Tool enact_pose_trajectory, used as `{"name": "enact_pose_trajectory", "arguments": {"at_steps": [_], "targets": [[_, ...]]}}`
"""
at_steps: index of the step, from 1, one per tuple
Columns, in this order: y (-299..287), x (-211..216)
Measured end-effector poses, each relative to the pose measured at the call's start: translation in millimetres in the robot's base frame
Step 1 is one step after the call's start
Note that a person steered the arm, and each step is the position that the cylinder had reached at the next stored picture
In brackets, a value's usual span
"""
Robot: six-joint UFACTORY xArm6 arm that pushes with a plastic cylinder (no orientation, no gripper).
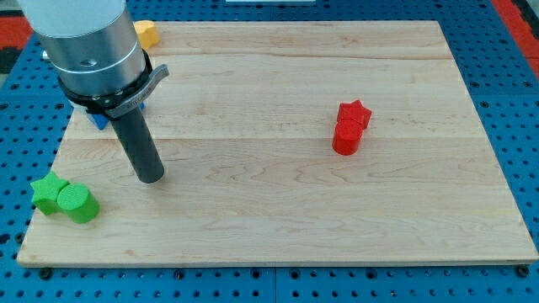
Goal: Separate the red blocks
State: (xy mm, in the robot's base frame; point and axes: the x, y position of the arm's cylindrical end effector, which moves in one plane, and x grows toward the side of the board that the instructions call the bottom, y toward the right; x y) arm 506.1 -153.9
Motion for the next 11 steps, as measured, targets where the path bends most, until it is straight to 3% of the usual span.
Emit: {"name": "enact_pose_trajectory", "arguments": {"at_steps": [3, 4, 5, 7, 8, 9, 10, 11], "targets": [[-4, 7], [31, 5], [87, -6], [306, -29], [357, -62], [344, -120], [305, -128], [344, -118]]}}
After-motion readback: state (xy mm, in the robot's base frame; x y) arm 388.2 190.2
